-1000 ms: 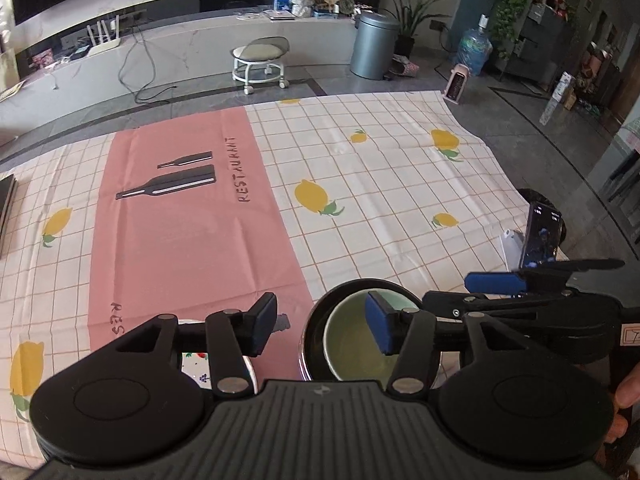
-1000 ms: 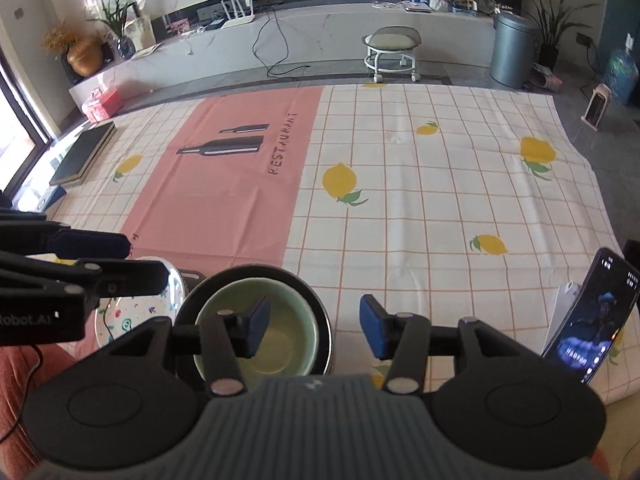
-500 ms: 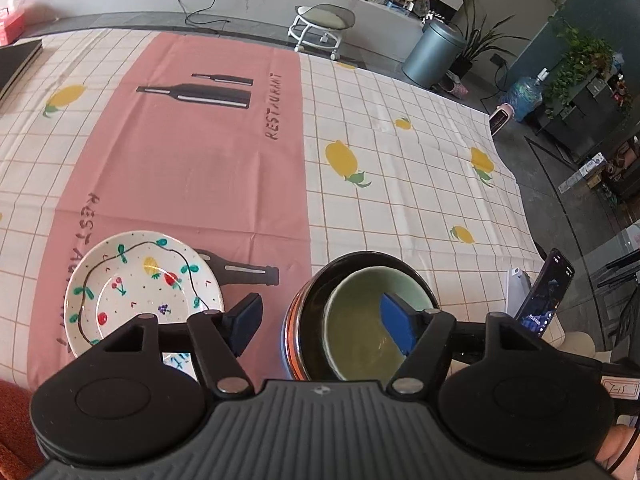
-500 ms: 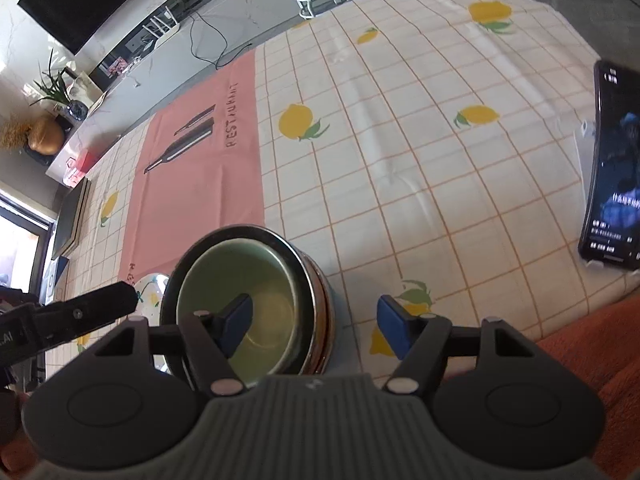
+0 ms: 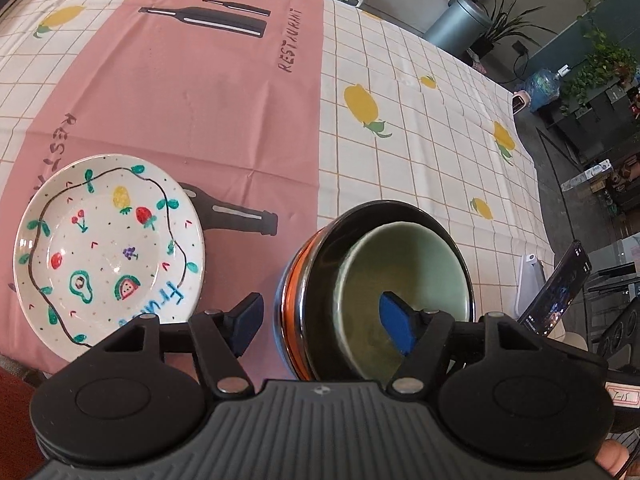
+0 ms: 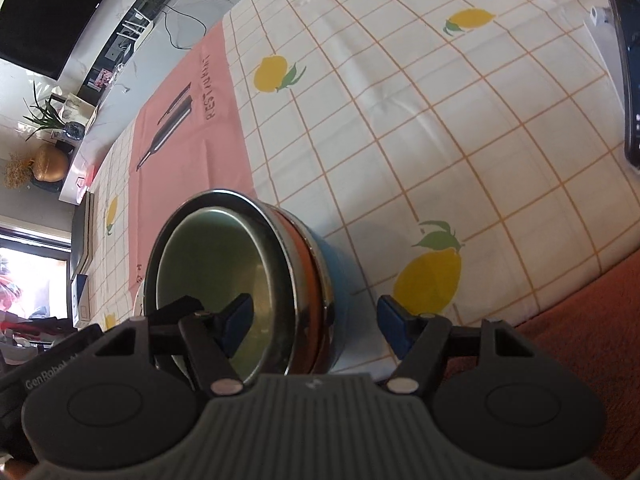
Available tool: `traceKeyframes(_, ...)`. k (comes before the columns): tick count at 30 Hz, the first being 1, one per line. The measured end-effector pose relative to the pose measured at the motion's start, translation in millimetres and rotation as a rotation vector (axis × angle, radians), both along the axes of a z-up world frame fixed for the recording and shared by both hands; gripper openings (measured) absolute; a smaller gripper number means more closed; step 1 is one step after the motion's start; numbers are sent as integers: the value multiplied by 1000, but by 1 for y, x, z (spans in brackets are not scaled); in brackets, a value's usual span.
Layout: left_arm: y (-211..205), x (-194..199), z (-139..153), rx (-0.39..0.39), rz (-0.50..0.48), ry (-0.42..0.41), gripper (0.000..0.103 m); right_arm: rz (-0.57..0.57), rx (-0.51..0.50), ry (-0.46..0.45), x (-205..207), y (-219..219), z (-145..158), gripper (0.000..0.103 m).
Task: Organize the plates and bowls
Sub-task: 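Lift the bowl stack with the right gripper and carry it over the white plate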
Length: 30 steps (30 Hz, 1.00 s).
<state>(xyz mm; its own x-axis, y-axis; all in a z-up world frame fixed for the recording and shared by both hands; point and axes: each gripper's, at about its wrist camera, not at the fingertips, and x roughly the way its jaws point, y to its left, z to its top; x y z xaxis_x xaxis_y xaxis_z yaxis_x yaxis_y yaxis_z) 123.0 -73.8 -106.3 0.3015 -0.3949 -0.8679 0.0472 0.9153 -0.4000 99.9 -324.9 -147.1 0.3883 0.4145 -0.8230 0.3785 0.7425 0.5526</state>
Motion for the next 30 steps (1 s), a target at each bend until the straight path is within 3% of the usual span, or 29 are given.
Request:
traceKeyframes(21,-9,7,-25,10,45,85,61,-56,44,34,1,-2,-12,55)
traceKeyframes(30,-8,8,-26,-3,60,95,59,-64,53,28,1,-1,-12,48)
